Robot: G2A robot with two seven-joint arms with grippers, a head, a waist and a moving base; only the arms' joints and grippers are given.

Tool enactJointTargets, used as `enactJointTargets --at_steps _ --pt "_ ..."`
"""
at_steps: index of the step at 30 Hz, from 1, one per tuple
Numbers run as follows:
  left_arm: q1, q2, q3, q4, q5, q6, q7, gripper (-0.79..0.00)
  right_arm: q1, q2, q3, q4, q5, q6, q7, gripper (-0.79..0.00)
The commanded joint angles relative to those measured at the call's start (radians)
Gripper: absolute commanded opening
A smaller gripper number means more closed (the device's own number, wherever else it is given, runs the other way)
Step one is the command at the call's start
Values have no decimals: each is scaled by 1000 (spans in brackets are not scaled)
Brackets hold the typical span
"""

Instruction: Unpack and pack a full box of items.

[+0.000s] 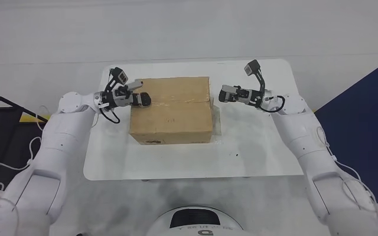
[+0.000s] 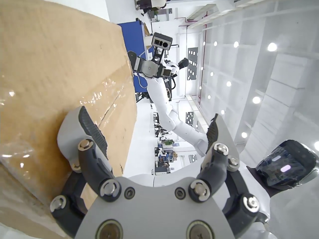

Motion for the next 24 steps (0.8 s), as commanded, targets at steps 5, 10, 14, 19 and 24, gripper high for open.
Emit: enactJointTargets --at_steps 5,10,14,19,24 --pt "-22 -19 9 45 -17 9 -14 0 0 0 0 0 0 0 0 0" --pt "-25 -19 2 50 -15 13 -17 0 0 0 0 0 0 0 0 0" --pt "-25 -19 2 50 -15 13 -17 0 -62 14 36 -56 -227 -113 -282 0" --pt "-25 -19 2 50 -15 13 -17 0 -197 38 118 -181 -557 -81 -649 0" --pt "-25 -19 2 50 -15 13 -17 0 -197 38 118 -181 -557 -81 -649 0"
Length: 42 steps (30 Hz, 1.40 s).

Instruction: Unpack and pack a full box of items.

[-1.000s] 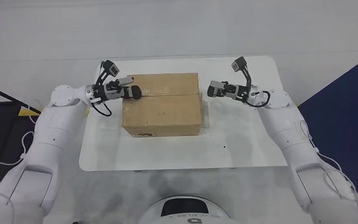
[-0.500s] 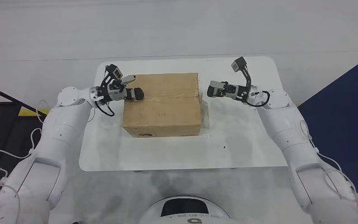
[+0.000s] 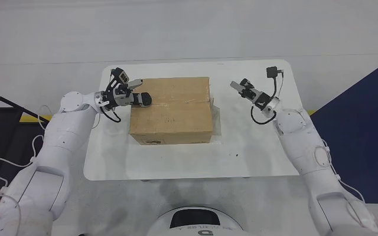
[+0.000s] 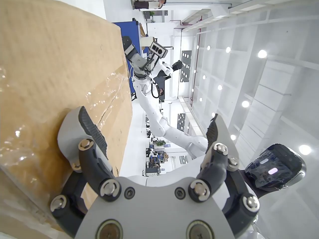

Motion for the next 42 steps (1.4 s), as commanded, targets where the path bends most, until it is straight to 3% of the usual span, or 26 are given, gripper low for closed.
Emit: enactJointTargets --at_steps 1,5,7,10,13,17,20,29,32,37,42 --pt "0 0 0 0 0 0 0 0 1 0 0 1 57 -3 104 0" --pt "0 0 0 0 0 0 0 0 1 0 -2 0 41 7 102 0" --pt "0 0 0 0 0 0 0 0 -9 1 -30 -44 -80 35 106 0" --pt "0 0 0 0 0 0 0 0 -65 12 -30 -120 -351 99 -13 0" --pt "0 0 0 0 0 0 0 0 -140 20 -24 -192 -522 175 -110 0" --pt "0 0 0 0 0 0 0 0 -223 27 -47 -296 -730 255 -162 0" --pt "0 0 0 0 0 0 0 0 -261 25 -80 -350 -804 284 -170 0" --pt "0 0 0 0 0 0 0 0 -226 1 -129 -329 -728 320 -201 0" --pt "0 0 0 0 0 0 0 0 -213 -10 -123 -296 -644 325 -281 0" --pt "0 0 0 0 0 0 0 0 -247 -24 -112 -294 -628 402 -499 0" --pt "0 0 0 0 0 0 0 0 -285 -34 -108 -319 -616 449 -617 0"
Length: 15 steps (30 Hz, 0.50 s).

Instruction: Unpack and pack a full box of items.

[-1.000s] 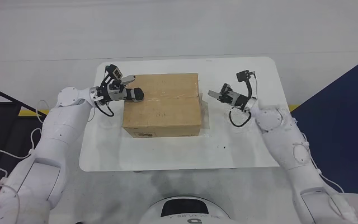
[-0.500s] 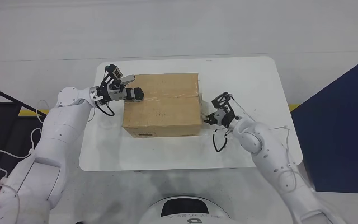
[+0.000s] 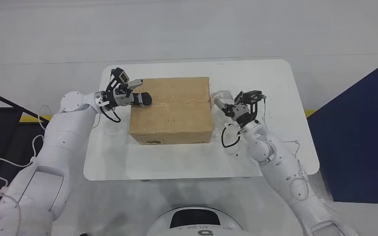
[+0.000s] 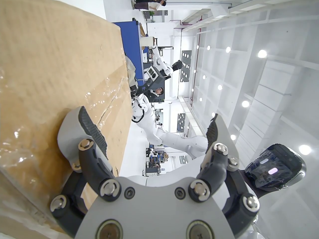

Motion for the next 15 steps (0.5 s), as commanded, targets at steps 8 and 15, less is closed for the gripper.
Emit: enactJointTargets --at_steps 8,15 --pt "0 0 0 0 0 0 0 0 -58 -16 -3 -97 -50 195 -75 0" --pt "0 0 0 0 0 0 0 0 -53 -42 -73 -186 -180 491 -17 0"
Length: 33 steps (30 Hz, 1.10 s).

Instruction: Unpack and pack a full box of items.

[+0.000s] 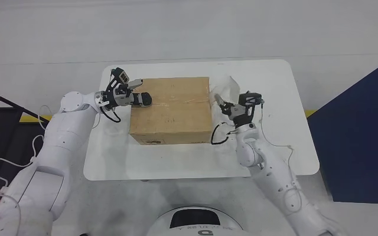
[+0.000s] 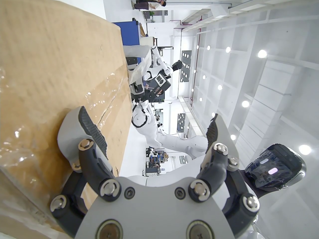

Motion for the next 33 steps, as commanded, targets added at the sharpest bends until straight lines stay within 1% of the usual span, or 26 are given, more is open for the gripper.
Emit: enactJointTargets --at_steps 1,6,9,11,13,15,18,21,25,29,33 --pt "0 0 0 0 0 0 0 0 0 -8 -20 -36 -29 79 18 0" --pt "0 0 0 0 0 0 0 0 -31 -19 -53 -156 -110 194 52 0" --pt "0 0 0 0 0 0 0 0 -42 -28 -102 -212 -217 302 105 0" --pt "0 0 0 0 0 0 0 0 -30 -39 -150 -224 -311 387 156 0" --pt "0 0 0 0 0 0 0 0 -2 -55 -204 -217 -386 469 229 0" --pt "0 0 0 0 0 0 0 0 40 -74 -256 -194 -448 529 318 0" --pt "0 0 0 0 0 0 0 0 116 -106 -327 -153 -518 584 466 0" --pt "0 0 0 0 0 0 0 0 190 -143 -390 -102 -610 653 577 0" --pt "0 0 0 0 0 0 0 0 275 -202 -492 -41 -725 701 705 0" --pt "0 0 0 0 0 0 0 0 333 -263 -574 -6 -802 695 800 0" --pt "0 0 0 0 0 0 0 0 369 -321 -627 19 -869 685 858 0"
